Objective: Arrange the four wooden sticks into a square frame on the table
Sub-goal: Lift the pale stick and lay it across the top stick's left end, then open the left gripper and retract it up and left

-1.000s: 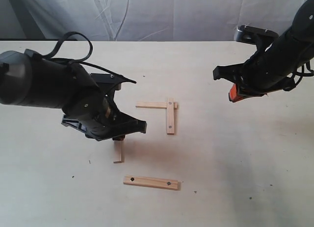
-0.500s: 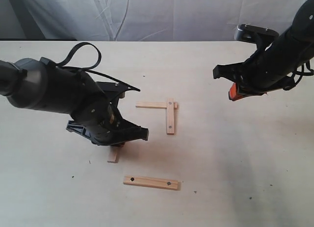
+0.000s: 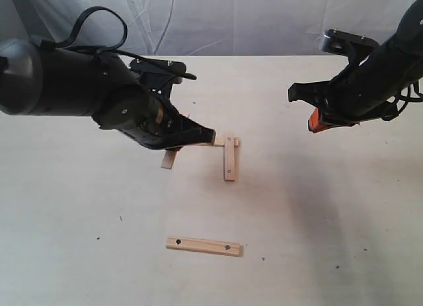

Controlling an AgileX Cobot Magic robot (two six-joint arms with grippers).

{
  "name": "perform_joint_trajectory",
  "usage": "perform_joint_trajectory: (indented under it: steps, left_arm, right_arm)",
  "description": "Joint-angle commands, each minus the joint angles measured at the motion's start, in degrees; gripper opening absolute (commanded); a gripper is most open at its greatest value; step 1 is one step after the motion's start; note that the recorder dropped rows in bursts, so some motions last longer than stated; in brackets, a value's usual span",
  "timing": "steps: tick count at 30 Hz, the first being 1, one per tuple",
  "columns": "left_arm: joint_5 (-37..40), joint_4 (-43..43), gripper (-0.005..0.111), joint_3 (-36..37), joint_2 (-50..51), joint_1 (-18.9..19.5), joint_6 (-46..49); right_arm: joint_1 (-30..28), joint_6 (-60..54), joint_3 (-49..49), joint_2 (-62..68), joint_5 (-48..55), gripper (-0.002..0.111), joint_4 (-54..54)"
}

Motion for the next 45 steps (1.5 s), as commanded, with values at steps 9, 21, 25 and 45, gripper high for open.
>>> perform_joint_trajectory:
  steps: [9, 21, 25, 45]
  left_arm:
    - [-10.38, 0.40, 0.000, -1.72, 10.38, -0.06, -3.97]
    - [-12.13, 2.02, 0.000, -1.77, 11.38, 1.77, -4.09]
    - [-11.98, 2.02, 0.000, -1.77, 11.78, 1.77, -3.73]
    - [-10.71, 3.95, 0.005, -1.77, 11.76, 2.24, -3.85]
  right_arm:
    - [-0.27, -0.37, 0.39, -0.29, -0.49, 0.000, 0.08]
    - [-0.27, -0.37, 0.39, -0.29, -0.86, 0.000, 0.08]
    - [-0.27, -0.37, 0.39, -0.29, -1.00, 0.000, 0.08]
    - [-0.27, -0.37, 0.39, -0.29, -1.10, 0.000, 0.08]
